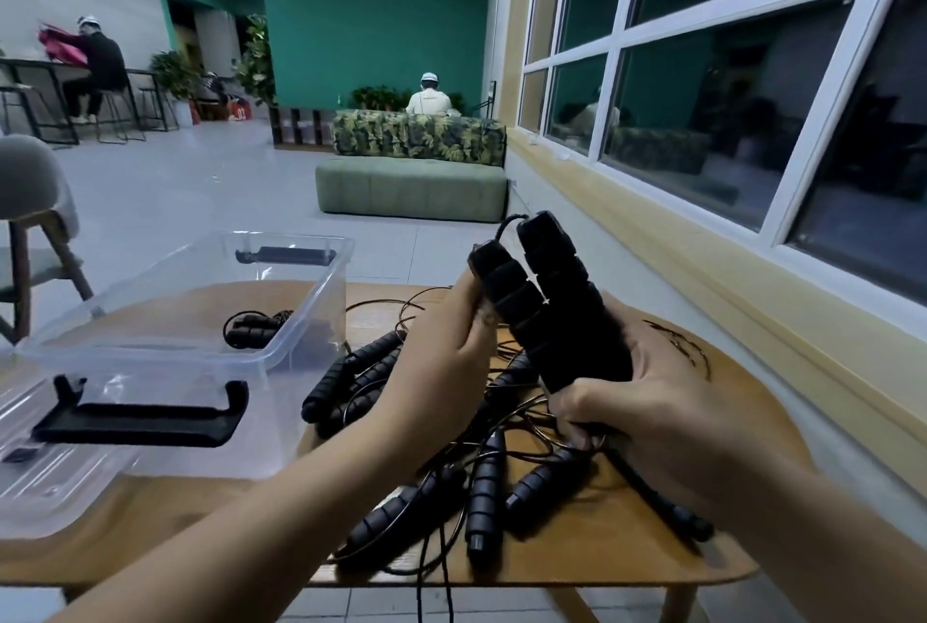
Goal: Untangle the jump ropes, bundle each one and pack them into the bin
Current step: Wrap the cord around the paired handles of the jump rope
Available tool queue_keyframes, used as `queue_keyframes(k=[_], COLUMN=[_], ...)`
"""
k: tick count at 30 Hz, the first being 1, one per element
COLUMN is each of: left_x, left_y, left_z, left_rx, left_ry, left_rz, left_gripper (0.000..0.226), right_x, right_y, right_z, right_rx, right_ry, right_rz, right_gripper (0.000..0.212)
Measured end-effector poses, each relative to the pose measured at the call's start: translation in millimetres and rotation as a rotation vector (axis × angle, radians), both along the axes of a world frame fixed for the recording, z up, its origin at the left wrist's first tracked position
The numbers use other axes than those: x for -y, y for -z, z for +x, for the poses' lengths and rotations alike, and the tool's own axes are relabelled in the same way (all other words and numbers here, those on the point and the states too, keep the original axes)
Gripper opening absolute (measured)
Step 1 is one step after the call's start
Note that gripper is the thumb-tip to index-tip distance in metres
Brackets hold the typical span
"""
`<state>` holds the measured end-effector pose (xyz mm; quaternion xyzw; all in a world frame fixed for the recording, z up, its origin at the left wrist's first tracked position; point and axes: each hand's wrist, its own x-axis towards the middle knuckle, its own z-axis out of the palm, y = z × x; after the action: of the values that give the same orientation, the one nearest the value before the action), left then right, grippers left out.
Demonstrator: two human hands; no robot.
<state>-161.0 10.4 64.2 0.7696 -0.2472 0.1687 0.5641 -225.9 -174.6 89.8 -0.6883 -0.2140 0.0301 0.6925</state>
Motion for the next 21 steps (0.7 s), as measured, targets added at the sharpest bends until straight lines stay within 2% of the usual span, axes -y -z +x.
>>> queue_keyframes(k=[3, 5, 8, 11, 15, 18, 21], left_x=[-0.9, -1.7, -1.6, 0.8, 3.8, 0.1, -5.1], left_y=[11.8, 12.7, 19.6, 31.8, 40.5, 37.9, 31.2], left_z=[-2.6, -10.7, -16.8, -18.5, -23.2, -27.7, -33.7], left_rx=[-0.017, 0.007, -0.060, -0.095, -0.269, -0.173, -0.073], left_ry=[-0.076, -0.051, -0.020, 0.002, 0.050, 0.065, 0.050], left_rz=[0.362, 0.432, 0.550, 0.730, 0.640, 0.788, 0.907], left_gripper=[0.033, 0.039, 0.020, 0.022, 0.021, 0.027, 0.033], right_x=[-0.9, -2.7, -0.1, -0.4, 4.5, 15.5, 36.2], right_y=[22.2, 26.1, 24.3, 22.4, 28.1, 32.6, 38.3], right_z=[8.8, 13.3, 20.1, 24.0, 28.7, 31.9, 34.3], right_rx=[-0.014, -0.018, -0.033, -0.018, -0.041, -0.085, -0.028], right_ry=[-0.025, -0.077, -0.165, -0.204, -0.118, -0.003, 0.252], right_rz=[0.054, 0.050, 0.056, 0.036, -0.005, -0.044, -0.308], right_gripper=[0.061, 0.065, 0.063, 0.064, 0.058, 0.058, 0.069])
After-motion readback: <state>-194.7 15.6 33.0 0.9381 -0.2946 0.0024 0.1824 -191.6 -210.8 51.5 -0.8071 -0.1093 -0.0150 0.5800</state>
